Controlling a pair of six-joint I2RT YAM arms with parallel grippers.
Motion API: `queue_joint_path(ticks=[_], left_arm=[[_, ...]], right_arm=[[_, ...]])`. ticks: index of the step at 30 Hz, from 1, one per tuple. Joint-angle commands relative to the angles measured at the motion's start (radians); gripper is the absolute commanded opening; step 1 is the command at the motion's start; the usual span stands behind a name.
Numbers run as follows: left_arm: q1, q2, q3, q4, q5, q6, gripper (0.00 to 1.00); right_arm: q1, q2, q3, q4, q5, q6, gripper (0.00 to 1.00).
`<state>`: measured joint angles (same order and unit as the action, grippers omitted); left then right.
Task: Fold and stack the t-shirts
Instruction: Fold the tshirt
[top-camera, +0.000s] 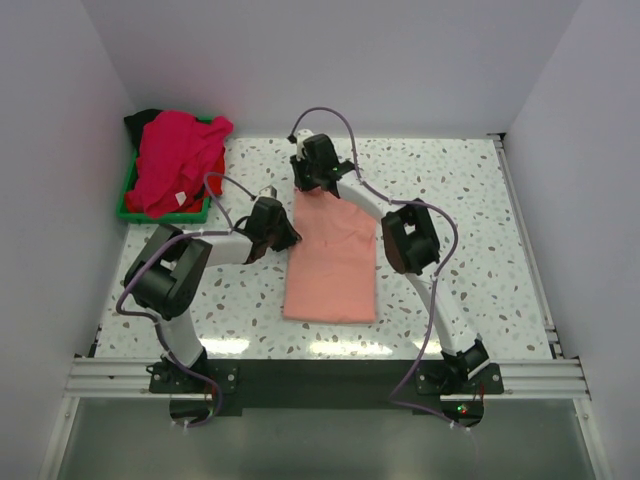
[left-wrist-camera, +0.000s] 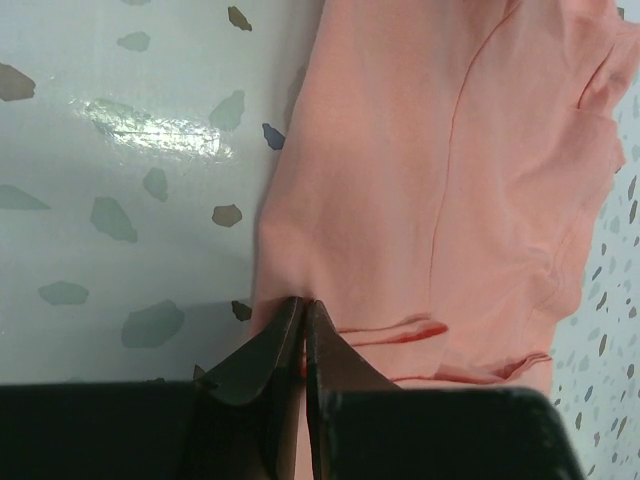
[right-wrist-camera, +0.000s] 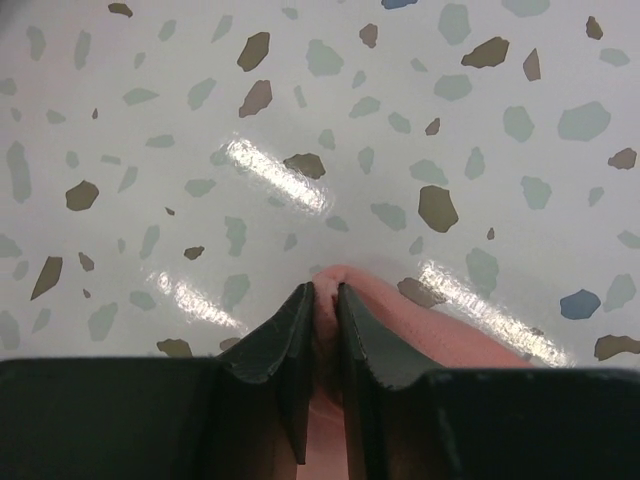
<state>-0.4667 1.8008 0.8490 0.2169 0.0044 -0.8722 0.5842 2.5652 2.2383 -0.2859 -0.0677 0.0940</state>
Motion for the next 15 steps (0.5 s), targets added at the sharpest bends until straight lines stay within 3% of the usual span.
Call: queue_joint_path(ticks=[1, 4, 15], left_arm=[[0.005, 0.035, -0.008, -0.037, -0.009, 0.013, 0.10], [0.005, 0.035, -0.019, -0.037, -0.011, 0.012, 0.00], [0.005, 0.035, -0.027, -0.036, -0.009, 0.007, 0.00]], right_arm=[[-0.001, -0.036, 0.049, 0.053, 0.016, 0.053, 0.18], [-0.020, -0.043, 0.046, 0.070, 0.014, 0.127, 0.13], [-0.080, -0.053, 0.000, 0.120, 0.003, 0.328, 0.13]])
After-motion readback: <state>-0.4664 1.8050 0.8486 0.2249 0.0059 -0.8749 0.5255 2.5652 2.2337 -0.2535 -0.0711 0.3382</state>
